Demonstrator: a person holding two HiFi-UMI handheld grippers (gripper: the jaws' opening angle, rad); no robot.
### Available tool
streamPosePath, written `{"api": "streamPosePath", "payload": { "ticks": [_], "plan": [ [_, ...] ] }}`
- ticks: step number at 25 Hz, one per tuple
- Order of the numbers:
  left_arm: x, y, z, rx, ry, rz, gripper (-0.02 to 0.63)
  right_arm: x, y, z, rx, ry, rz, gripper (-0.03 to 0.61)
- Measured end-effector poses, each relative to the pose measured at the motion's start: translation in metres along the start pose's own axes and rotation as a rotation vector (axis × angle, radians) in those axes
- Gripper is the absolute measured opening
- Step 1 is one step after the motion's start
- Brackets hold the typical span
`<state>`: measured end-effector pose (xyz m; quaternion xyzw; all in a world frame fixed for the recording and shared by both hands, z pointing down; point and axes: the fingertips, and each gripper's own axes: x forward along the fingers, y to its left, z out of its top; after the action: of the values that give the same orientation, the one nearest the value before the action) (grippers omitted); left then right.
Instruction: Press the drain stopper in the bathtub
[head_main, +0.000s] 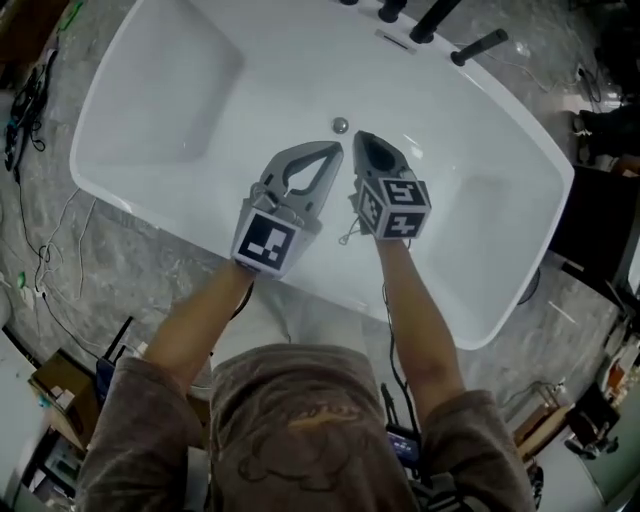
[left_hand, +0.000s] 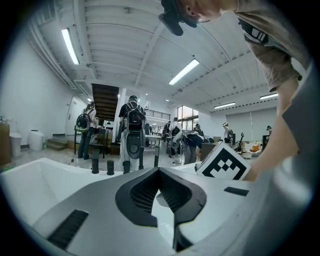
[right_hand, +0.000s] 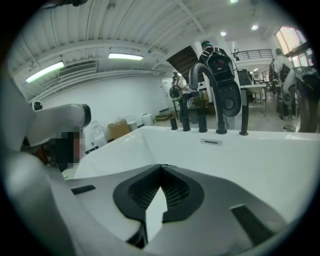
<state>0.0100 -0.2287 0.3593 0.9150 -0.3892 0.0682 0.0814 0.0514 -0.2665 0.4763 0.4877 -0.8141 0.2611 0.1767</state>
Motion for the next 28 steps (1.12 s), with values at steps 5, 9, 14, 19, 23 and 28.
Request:
{"api": "streamPosePath", "payload": {
  "ticks": [5,9,14,19,23,28],
  "plan": [
    [-0.025,-0.018,0.055,0.002,-0.007,0.022,0.0,-0.056,0.03,0.05,-0.028,-0.07,0.05,0.0],
    [-0.039,-0.032,0.096,0.015,-0.004,0.034,0.0,-0.1,0.051,0.081,-0.052,-0.117,0.091,0.0],
    [-0.057,-0.055,0.128,0.042,-0.005,0.017,0.0,-0.151,0.076,0.11,-0.073,-0.163,0.126,0.0],
    [-0.081,-0.078,0.152,0.035,0.003,-0.002,0.0,-0.199,0.102,0.135,-0.091,-0.225,0.157,0.0],
    [-0.1,-0.091,0.169,0.034,-0.02,-0.027,0.0,-0.228,0.124,0.145,-0.126,-0.256,0.188,0.0],
    [-0.12,-0.104,0.178,0.069,-0.033,-0.061,0.0,-0.258,0.151,0.148,-0.167,-0.289,0.236,0.0]
  ]
}}
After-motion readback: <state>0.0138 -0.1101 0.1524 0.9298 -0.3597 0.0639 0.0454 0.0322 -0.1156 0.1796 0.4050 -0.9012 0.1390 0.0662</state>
